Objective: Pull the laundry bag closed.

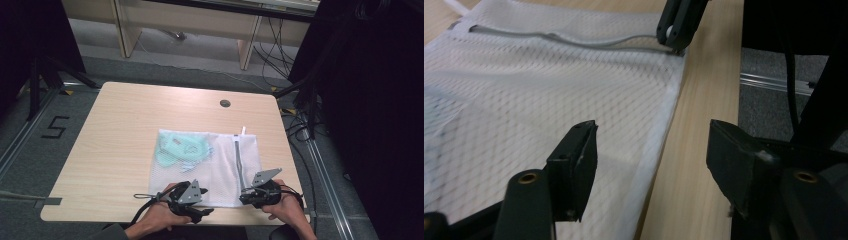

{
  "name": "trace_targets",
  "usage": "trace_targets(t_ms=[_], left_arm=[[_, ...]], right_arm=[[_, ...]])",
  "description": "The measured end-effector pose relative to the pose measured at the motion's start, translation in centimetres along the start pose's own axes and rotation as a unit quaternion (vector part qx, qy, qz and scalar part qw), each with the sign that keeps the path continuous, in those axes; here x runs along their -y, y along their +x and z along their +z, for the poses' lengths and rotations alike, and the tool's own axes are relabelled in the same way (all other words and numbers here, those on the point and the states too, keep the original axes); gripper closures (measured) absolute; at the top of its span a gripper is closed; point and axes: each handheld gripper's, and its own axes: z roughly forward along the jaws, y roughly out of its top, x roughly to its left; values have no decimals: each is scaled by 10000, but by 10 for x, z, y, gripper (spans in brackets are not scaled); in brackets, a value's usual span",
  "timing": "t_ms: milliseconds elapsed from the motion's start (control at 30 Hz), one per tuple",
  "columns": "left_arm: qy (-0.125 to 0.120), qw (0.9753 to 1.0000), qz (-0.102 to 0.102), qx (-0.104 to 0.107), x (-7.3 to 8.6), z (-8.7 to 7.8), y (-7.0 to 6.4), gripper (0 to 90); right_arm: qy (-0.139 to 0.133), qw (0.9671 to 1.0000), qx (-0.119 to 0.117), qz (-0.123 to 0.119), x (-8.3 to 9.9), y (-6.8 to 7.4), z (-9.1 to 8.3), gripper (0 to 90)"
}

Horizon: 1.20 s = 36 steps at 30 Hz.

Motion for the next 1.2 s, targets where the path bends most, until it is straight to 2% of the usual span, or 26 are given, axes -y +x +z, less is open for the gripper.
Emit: trace_targets(t_ms=[33, 67, 100, 133, 167, 233, 333, 400, 433, 467, 500, 533, 567, 633, 733, 767, 833, 867, 900, 933, 1000, 1033, 1133, 1167, 1200], left_arm=[[-82, 9999, -69, 36, -1, 6, -1, 352], [23, 10000, -53, 62, -3, 8, -1, 352], [-12, 10000, -32, 59, -4, 14, -2, 351], [-39, 10000, -30, 46, -4, 18, -3, 352], [-23, 10000, -63, 31, -5, 23, -3, 356], [-91, 9996, -251, 51, -6, 32, -5, 359], [-29, 10000, -82, 36, -8, 41, -7, 411], [19, 10000, 3, 98, -10, 47, -8, 462], [-55, 9999, -58, 89, -10, 50, -9, 458], [-5, 9999, -70, 77, -12, 53, -9, 460], [45, 9999, -51, 92, -14, 55, -9, 469], [-1, 10000, 21, 41, -17, 60, -10, 478], [4, 10000, 91, 22, -19, 62, -9, 491], [-28, 10000, 65, 47, -21, 63, -11, 509], [-22, 9997, 231, 35, -27, 66, -12, 534], [-17, 9997, 256, 0, -29, 67, -11, 545], [84, 9997, 246, 22, -31, 70, -10, 576], [100, 9997, 238, 35, -31, 71, -10, 581], [201, 9993, 299, 64, -31, 72, -9, 593], [201, 9993, 299, 64, -31, 72, -9, 596], [183, 9994, 306, 18, -31, 75, -10, 616], [291, 9990, 342, 42, -32, 77, -8, 620], [309, 9990, 319, 44, -33, 81, -8, 620], [362, 9989, 272, 131, -34, 82, -8, 620], [455, 9982, 369, 107, -35, 83, -7, 627]], right_arm=[[-35, 10000, 57, -10, 0, -2, -1, 865], [-35, 10000, 57, -10, 0, -2, -1, 865], [-69, 9999, 81, -2, 0, -2, -1, 865], [-82, 9999, 83, 110, 0, -1, -3, 865], [-132, 9998, 67, 96, -1, -2, -4, 865], [-172, 9998, 109, 80, -1, -2, -4, 865], [-199, 9996, 68, 198, -1, -2, -6, 865], [-240, 9996, 98, 150, -2, -3, -7, 865], [-266, 9995, 118, 138, -2, -4, -8, 865], [-294, 9993, 84, 217, -2, -2, -8, 865], [-348, 9992, 159, 104, -1, -5, -9, 865], [-316, 9993, 107, 176, -1, -4, -10, 865], [-336, 9993, 114, 151, -2, -4, -10, 865], [-377, 9990, 126, 203, -2, -5, -10, 865], [-413, 9988, 107, 246, -2, -4, -10, 865], [-416, 9990, 120, 151, -2, -6, -11, 865], [-512, 9982, 127, 283, -3, -4, -10, 865], [-416, 9987, 124, 255, -3, -5, -12, 865], [-418, 9987, 113, 262, -3, -5, -12, 865], [-402, 9986, 117, 312, -2, -4, -12, 865], [-440, 9987, 143, 219, -3, -5, -11, 865], [-452, 9987, 150, 200, -3, -5, -11, 865], [-447, 9987, 129, 209, -4, -5, -12, 865], [-447, 9987, 129, 209, -4, -5, -12, 865], [-444, 9986, 105, 260, -4, -4, -12, 865]])
